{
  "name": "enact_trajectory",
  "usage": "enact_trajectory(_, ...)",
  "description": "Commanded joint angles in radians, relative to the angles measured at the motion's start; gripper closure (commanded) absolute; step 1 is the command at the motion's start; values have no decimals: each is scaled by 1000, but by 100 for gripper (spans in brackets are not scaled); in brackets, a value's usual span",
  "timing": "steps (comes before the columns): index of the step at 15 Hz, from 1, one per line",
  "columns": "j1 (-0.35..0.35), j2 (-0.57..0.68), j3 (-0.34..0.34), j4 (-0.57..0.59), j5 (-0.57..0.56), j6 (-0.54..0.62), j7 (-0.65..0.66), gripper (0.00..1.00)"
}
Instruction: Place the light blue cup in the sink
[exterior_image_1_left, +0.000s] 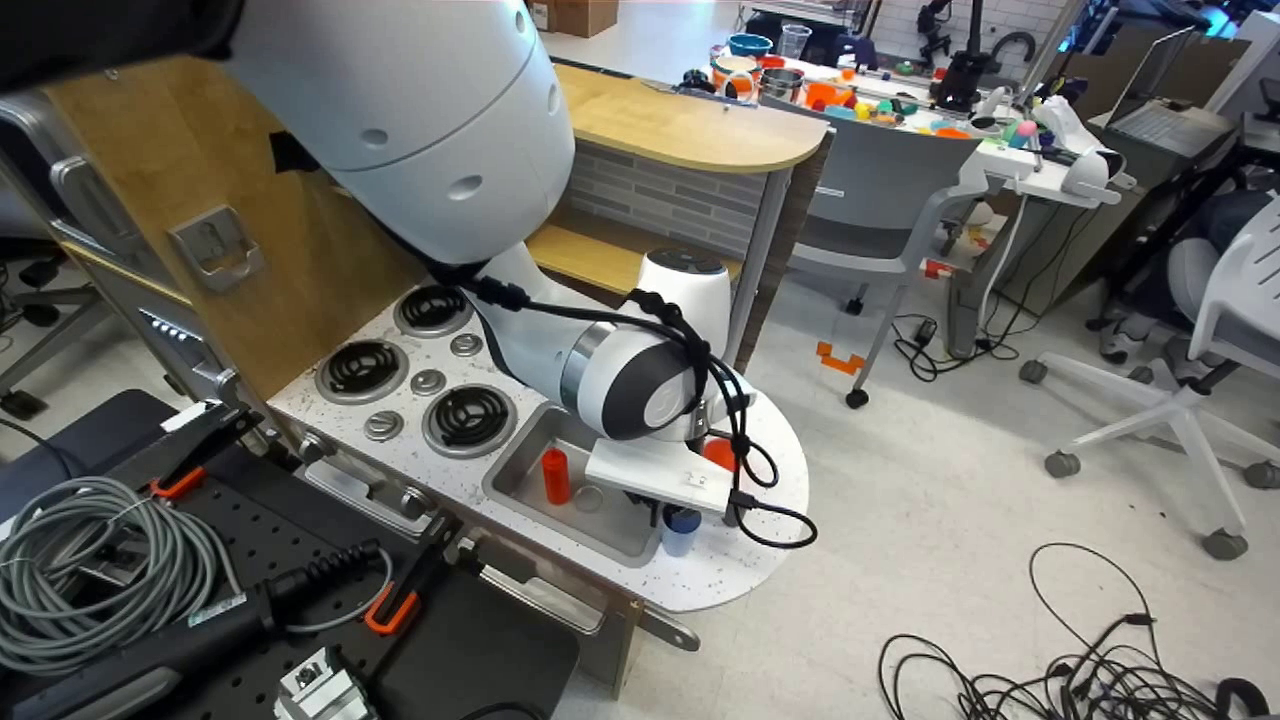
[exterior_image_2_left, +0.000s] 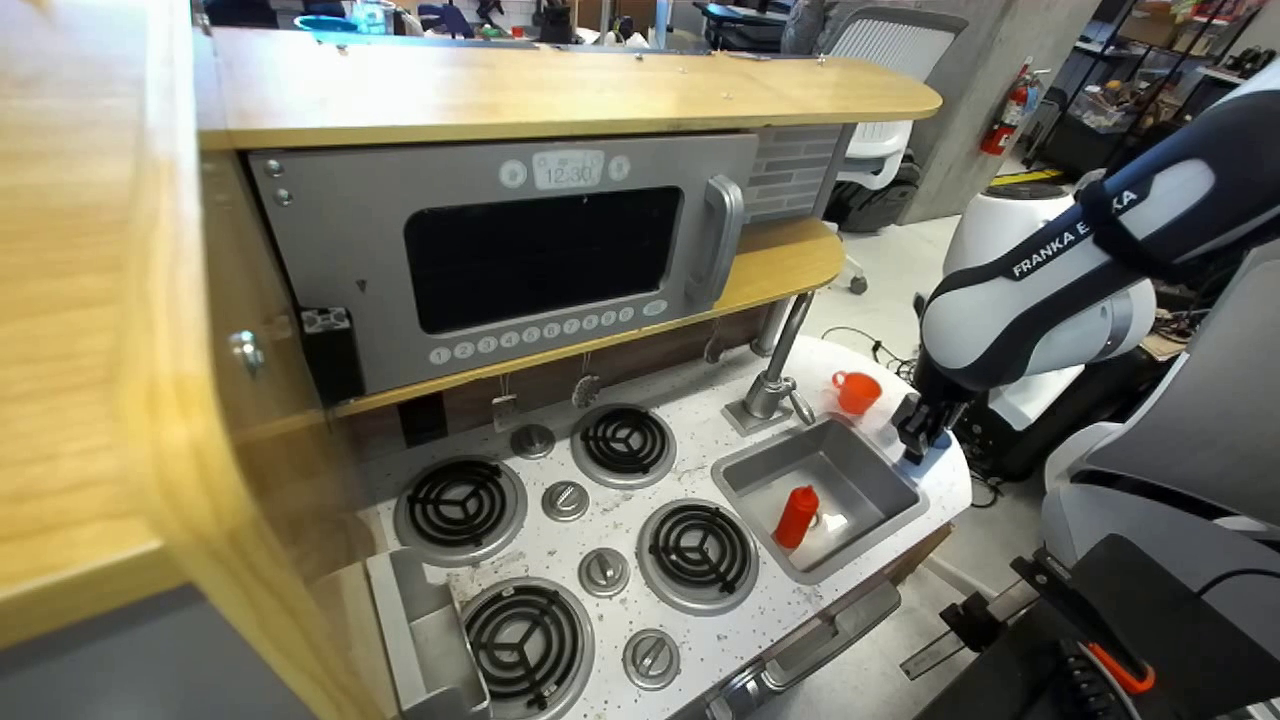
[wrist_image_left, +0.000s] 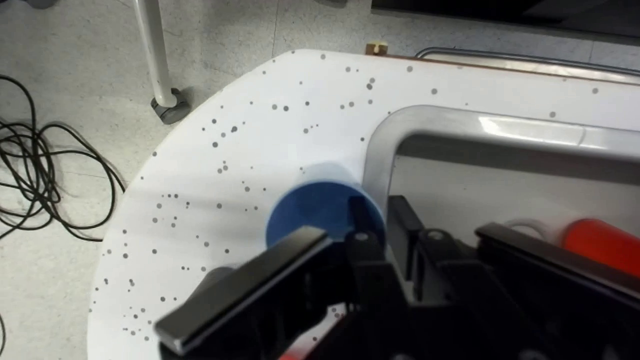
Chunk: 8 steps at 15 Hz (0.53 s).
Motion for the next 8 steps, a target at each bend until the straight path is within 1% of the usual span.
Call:
enact_trajectory(1, -19, -30, 20, 10, -18, -29, -9, 100)
enact_trajectory(5, -23, -82, 47, -49, -21, 2, -45, 99)
enact_trajectory(8, -15, -73, 64, -55, -24, 13, -57, 99)
